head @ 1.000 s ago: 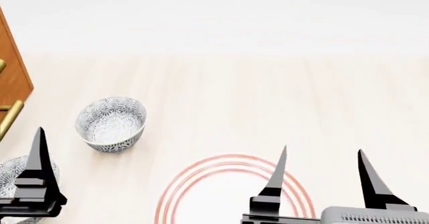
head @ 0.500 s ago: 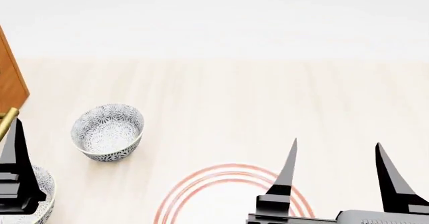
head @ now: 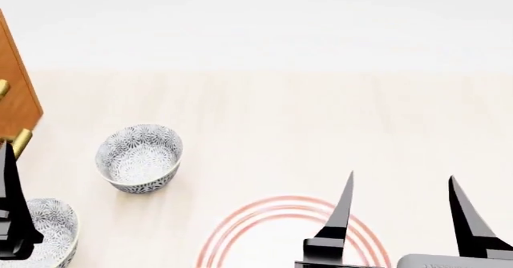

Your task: Open the top drawer of the cabinet.

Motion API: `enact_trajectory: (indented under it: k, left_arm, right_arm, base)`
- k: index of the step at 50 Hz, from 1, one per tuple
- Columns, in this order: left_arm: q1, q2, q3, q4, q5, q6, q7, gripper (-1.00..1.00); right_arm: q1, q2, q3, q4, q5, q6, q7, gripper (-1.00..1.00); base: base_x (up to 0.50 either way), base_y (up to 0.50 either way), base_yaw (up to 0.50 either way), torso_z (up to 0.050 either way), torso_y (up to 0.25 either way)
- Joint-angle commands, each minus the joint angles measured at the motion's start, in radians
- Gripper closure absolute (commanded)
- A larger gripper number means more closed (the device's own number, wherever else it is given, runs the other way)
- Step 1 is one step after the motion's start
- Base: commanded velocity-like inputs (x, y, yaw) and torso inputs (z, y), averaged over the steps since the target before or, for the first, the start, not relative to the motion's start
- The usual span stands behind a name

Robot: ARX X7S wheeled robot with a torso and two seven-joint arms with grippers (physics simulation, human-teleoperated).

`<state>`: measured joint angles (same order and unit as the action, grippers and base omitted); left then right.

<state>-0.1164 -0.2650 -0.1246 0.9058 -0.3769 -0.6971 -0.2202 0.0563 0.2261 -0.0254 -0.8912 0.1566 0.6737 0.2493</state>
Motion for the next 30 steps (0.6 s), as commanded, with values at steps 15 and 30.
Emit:
enact_trajectory:
  k: [15, 30]
  left_arm:
    - [-0.055, -0.081, 0.083, -0.019, 0.088, -0.045, -0.034, -1.0]
    - [-0.397, -0.428, 0.501, -0.039, 0.466, -0.185, -0.069, -1.0]
  right_arm:
    - [-0.061, 0.004, 0.013, 0.096, 0.017, -0.133, 0.006, -1.0]
    - [-0.093, 0.02, -0.025, 0.121, 0.009, -0.18, -0.001, -1.0]
  base:
    - [0.03, 0.13, 0.0, 0.0, 0.0]
    - [0.0, 0.0, 0.0, 0.0, 0.0]
